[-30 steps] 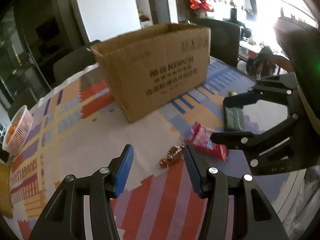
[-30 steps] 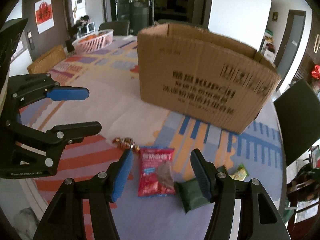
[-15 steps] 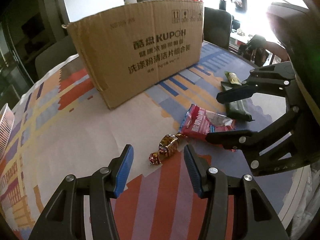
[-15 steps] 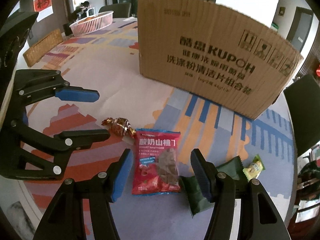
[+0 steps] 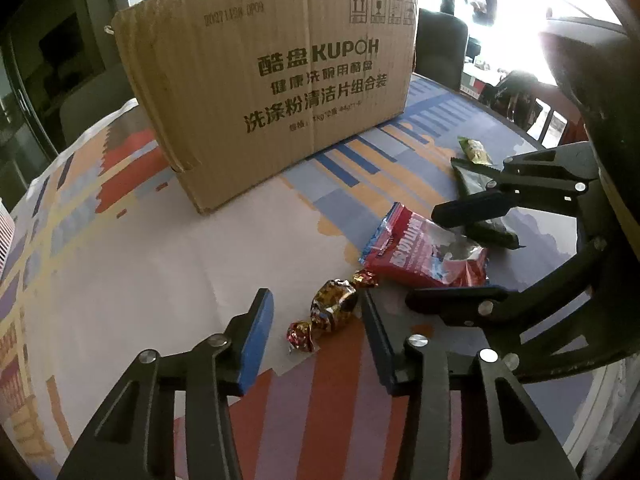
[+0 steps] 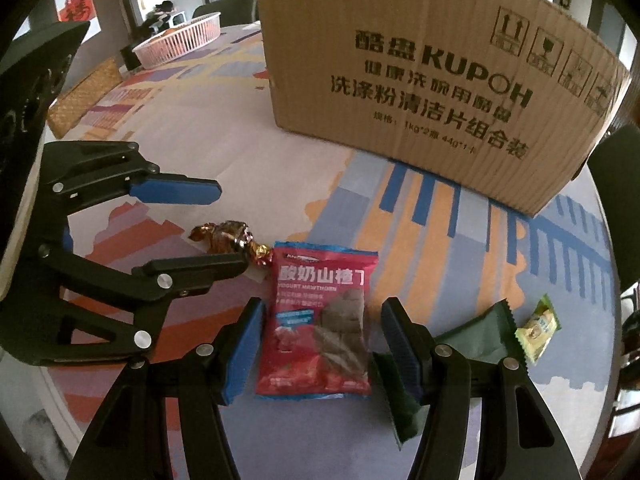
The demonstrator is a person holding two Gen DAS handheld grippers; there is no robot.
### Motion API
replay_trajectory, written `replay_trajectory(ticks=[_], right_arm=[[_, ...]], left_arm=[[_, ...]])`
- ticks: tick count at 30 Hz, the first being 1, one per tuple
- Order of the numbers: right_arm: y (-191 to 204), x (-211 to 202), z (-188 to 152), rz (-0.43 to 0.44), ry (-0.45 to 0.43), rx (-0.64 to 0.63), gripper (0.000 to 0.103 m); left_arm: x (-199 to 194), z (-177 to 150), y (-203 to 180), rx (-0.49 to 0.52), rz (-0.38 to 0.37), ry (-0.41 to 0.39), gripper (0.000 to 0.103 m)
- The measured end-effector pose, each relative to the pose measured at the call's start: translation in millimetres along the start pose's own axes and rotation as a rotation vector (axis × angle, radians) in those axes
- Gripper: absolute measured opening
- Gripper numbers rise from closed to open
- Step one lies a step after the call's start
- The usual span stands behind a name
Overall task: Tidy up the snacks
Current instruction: 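Grasp the gold-wrapped candy with the left tool while the right tool grasps the red hawthorn packet, then carry the gold candy and red packet over the box with both tools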
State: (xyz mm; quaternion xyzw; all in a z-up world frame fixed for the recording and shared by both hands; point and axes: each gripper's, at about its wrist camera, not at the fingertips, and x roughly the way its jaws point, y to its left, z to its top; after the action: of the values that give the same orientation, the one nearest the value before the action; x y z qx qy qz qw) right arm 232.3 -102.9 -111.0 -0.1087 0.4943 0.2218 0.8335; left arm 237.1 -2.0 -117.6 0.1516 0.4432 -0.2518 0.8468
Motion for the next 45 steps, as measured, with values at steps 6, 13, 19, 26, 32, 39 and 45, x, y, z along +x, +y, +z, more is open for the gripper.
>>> replay_trajectory(ticks=[6, 13, 19, 26, 32, 39, 45], right_arm=[[0, -1, -1, 0.0, -0.02, 0.011, 0.057], [-4, -5, -3, 0.006, -0.038, 0.047, 0.044], [-8, -9, -7, 0.04, -0.052, 0.101, 0.043], [-14, -23, -14, 0.056, -0.079, 0.127, 0.043], [-24, -48, -13, 0.054, -0.127, 0.143, 0.043], [-33, -89, -3, 0.034, -0.212, 0.145, 0.043], [-41, -123, 7, 0.002, -0.286, 0.149, 0.043]], left_arm=[[2, -2, -1, -0.026, -0.028, 0.011, 0.026], [-1, -6, -4, -0.093, -0.044, 0.018, 0.021], [-11, -10, -4, -0.194, -0.033, 0.011, 0.02], [-32, -7, -5, -0.314, -0.002, -0.022, 0.02], [-57, 2, -11, -0.378, 0.027, -0.073, 0.02], [-93, 22, -11, -0.448, 0.057, -0.165, 0.02], [-115, 40, -16, -0.424, 0.066, -0.224, 0.02]])
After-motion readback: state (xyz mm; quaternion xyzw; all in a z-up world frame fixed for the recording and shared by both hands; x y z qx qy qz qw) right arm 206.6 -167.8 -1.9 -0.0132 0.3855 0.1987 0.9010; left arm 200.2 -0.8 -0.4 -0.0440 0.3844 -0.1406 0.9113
